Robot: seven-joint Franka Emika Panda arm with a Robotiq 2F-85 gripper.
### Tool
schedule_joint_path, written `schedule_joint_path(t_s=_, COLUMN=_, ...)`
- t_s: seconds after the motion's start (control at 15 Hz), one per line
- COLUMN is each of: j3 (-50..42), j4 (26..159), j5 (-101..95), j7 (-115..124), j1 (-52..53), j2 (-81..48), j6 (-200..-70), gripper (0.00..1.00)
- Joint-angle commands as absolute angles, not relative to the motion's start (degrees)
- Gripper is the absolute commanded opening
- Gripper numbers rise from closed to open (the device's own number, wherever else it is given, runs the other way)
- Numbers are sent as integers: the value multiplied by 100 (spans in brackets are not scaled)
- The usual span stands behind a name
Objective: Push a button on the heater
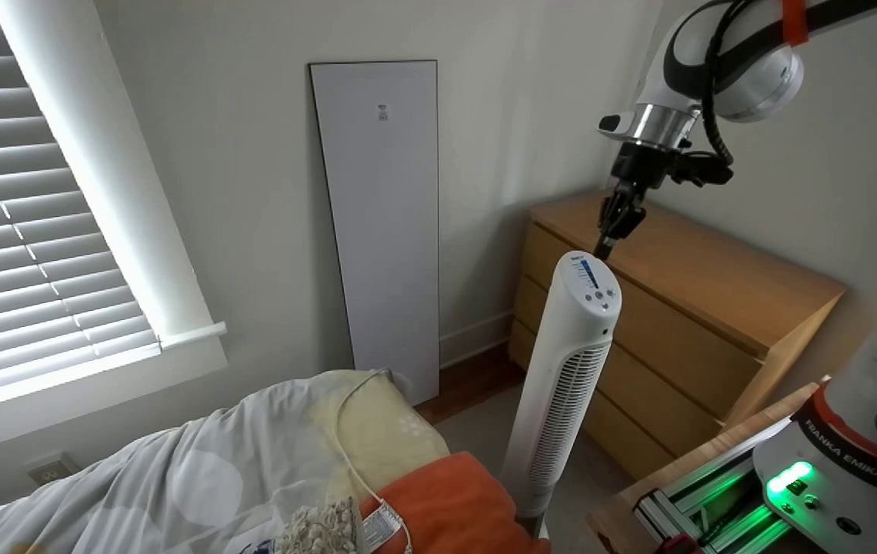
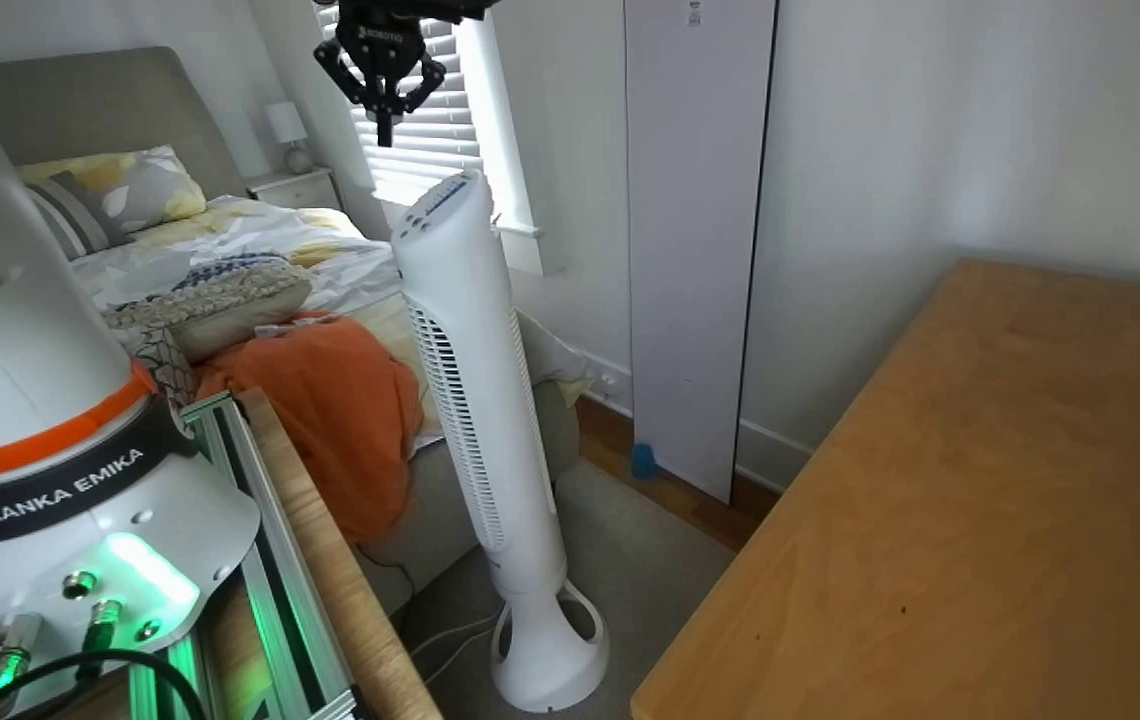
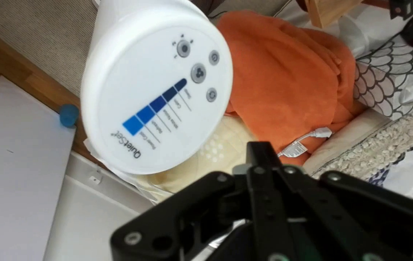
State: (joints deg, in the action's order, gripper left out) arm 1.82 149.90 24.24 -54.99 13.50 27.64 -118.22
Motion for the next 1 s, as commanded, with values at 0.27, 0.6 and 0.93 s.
schedule_joint_path(t_s=0.27, j3=430, j4=14701, j5=1176, j7=-2713, j1=986, j2=3680, j6=-10600, gripper=56)
schedule_joint_path(t_s=0.6, j3=468, j4=14556, j5=1118, j7=-1472, j1=1020, j2=4100, j6=-10050, gripper=93)
schedule_joint_path(t_s=0.93, j3=391, j4=14503, j5=1015, j7=-1473, j1=1112, j2=4124, j6=-10359, gripper=100)
